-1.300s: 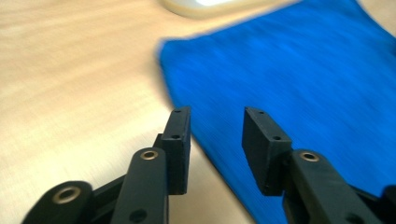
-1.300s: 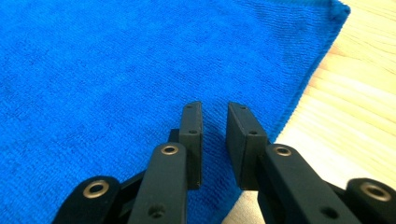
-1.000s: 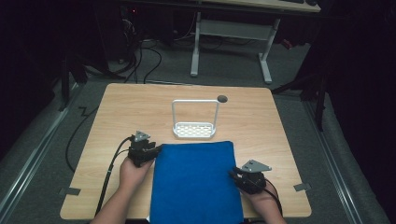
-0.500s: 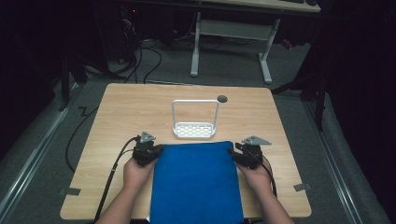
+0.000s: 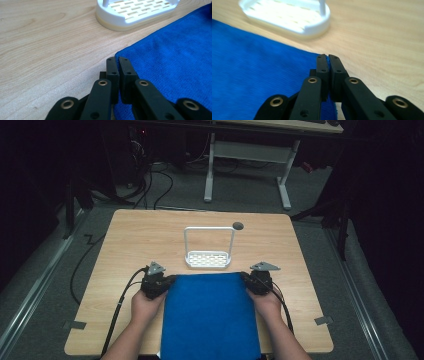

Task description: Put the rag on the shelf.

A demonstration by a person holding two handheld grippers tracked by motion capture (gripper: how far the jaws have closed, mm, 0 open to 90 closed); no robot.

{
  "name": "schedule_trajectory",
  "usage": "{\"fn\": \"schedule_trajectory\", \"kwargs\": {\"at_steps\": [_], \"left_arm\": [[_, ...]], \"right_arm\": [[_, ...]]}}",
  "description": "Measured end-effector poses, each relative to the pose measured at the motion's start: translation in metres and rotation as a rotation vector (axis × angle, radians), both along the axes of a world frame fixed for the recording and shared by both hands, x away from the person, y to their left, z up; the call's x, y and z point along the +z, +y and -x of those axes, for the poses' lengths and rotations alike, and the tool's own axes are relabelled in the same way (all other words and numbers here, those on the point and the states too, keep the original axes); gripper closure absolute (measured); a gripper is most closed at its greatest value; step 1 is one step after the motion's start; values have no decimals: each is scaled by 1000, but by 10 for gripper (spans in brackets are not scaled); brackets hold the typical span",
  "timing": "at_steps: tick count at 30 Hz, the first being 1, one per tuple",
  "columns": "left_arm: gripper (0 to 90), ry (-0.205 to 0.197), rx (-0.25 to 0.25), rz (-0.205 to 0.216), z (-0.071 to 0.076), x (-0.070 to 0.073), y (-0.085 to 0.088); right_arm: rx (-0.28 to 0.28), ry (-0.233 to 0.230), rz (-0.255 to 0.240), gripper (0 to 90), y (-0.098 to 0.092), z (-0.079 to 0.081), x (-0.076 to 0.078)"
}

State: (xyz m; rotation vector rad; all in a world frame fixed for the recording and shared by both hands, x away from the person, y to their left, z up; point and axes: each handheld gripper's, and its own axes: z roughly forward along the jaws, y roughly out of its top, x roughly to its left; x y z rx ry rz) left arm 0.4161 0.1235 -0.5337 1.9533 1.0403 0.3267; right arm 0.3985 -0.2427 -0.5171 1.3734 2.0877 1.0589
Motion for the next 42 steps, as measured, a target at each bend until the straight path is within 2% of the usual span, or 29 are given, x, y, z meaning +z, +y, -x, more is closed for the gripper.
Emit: {"fn": "schedule_trajectory", "kwargs": {"at_steps": [3,5,6,7,8,15,22,26,29,32,42], "left_arm": [[877,-29,0,22,7,3,2],[876,-55,13,74,15,5,6],[875,-56,23,93,18,6,8],[873,-49,24,99,19,9,9],[873,-58,29,104,21,13,11],[873,-157,46,126,39,38,21],[873,-240,47,176,52,57,20],[873,-262,59,193,54,64,20],[873,-267,69,226,53,71,22],[873,-300,72,260,54,83,26],[874,-397,61,248,44,124,20]], "right_arm": [[1,-67,-23,884,3,13,7],[6,-108,-14,883,4,20,10],[8,-125,-10,883,4,24,12],[5,-140,-14,883,4,28,13],[6,-153,-19,883,3,30,14],[0,-227,-77,883,-3,42,30],[-3,-322,-130,883,-6,57,53],[-3,-365,-148,883,-6,62,62],[-2,-393,-151,883,-4,65,69],[-3,-412,-155,883,-3,66,75],[-5,-501,-180,883,-4,60,108]]}}
